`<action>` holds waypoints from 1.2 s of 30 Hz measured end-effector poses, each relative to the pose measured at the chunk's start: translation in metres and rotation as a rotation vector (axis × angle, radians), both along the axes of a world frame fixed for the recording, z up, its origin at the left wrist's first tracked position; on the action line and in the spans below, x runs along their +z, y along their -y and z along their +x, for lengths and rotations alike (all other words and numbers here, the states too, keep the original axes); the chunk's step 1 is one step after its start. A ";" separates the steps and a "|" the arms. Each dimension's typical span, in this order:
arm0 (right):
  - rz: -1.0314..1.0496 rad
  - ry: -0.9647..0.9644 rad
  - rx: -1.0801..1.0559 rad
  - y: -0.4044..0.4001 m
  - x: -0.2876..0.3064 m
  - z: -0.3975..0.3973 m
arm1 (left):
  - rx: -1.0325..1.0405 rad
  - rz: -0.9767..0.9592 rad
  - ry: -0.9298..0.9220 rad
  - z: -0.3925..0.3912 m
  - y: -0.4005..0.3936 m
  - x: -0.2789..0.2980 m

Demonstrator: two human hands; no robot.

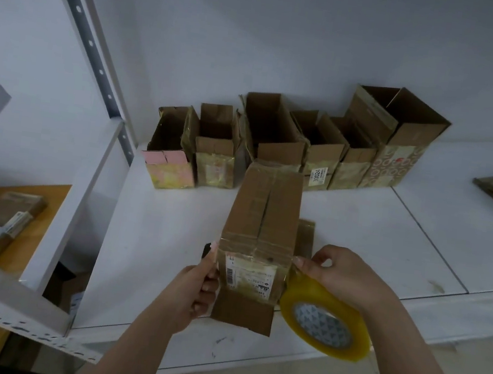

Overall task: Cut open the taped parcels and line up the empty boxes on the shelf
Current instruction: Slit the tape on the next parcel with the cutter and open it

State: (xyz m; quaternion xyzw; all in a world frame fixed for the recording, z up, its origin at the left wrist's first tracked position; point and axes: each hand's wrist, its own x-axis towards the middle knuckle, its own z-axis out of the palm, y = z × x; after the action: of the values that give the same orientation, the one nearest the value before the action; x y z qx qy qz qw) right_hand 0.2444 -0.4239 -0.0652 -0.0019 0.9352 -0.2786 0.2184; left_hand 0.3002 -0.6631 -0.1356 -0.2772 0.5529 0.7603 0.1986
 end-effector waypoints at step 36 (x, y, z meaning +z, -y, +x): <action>-0.362 0.190 0.086 -0.050 -0.010 0.009 | -0.657 -0.559 -0.652 -0.057 -0.061 0.094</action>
State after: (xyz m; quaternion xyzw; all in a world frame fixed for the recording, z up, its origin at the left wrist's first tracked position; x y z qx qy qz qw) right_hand 0.2533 -0.3737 -0.0751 -0.0545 0.8442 -0.4314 0.3135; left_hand 0.2428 -0.6025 -0.0415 0.1184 0.8247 0.5286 0.1627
